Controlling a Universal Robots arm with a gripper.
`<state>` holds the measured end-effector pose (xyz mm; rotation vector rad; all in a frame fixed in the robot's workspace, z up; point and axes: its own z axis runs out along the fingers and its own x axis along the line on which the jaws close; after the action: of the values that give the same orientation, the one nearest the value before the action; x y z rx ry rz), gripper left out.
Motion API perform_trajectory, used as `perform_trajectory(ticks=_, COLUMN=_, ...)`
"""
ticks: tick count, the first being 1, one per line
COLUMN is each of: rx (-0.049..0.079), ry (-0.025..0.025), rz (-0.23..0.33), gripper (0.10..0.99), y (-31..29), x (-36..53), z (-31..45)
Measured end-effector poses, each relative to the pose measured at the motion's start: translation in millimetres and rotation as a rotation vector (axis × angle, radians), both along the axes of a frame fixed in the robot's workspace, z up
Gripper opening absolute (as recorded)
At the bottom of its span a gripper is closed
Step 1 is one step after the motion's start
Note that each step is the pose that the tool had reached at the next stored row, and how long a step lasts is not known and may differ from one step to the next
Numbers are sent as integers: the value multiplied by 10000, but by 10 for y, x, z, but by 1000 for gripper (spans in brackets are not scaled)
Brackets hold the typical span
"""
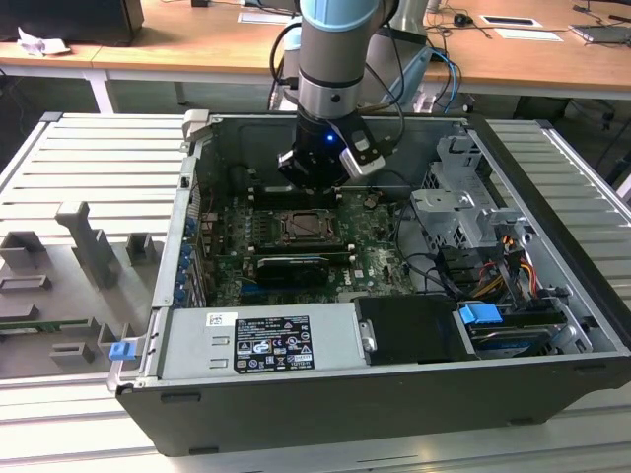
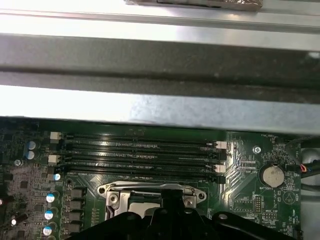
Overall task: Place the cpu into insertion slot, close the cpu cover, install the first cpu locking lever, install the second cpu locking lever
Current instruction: 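Install the second cpu locking lever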
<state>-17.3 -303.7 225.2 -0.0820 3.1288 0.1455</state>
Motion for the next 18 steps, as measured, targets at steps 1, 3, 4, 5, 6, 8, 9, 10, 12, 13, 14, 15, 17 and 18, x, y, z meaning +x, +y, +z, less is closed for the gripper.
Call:
perform_trajectory(ticks=1, rx=1, ry=-1, rz=-1, gripper=106, y=-7, x=0, z=0)
perform_trajectory(ticks=3, rx=0, ry=-1, rz=-2, gripper=106, y=-26, x=-1, z=-1)
perform_trajectory(ticks=4, rx=2, ry=-2, rz=-3, gripper=106, y=-29, x=-1, z=-1)
perform_trajectory(ticks=5, rx=1, ry=-1, rz=-3, gripper=106, y=-31, x=-1, z=-1)
perform_trajectory(ticks=6, rx=1, ry=-1, rz=-3, gripper=106, y=-32, x=-1, z=-1)
perform_trajectory(ticks=8, rx=-2, ry=1, rz=-2, gripper=106, y=-33, x=-2, z=9)
perform_trajectory(ticks=9, rx=-2, ry=0, rz=-2, gripper=106, y=-33, x=-1, z=19)
perform_trajectory(ticks=10, rx=0, ry=-1, rz=-2, gripper=106, y=-33, x=-1, z=32)
perform_trajectory(ticks=12, rx=0, ry=-1, rz=-2, gripper=106, y=-33, x=-1, z=95)
perform_trajectory(ticks=13, rx=1, ry=-1, rz=-2, gripper=106, y=-33, x=-1, z=119)
perform_trajectory(ticks=14, rx=0, ry=-1, rz=-3, gripper=106, y=-33, x=-1, z=151)
perform_trajectory(ticks=15, rx=-1, ry=0, rz=-3, gripper=106, y=-33, x=-1, z=187)
perform_trajectory(ticks=17, rx=3, ry=-1, rz=0, gripper=106, y=-37, x=-1, z=191)
perform_trajectory(ticks=18, rx=1, ry=0, rz=-1, gripper=106, y=-45, x=-1, z=192)
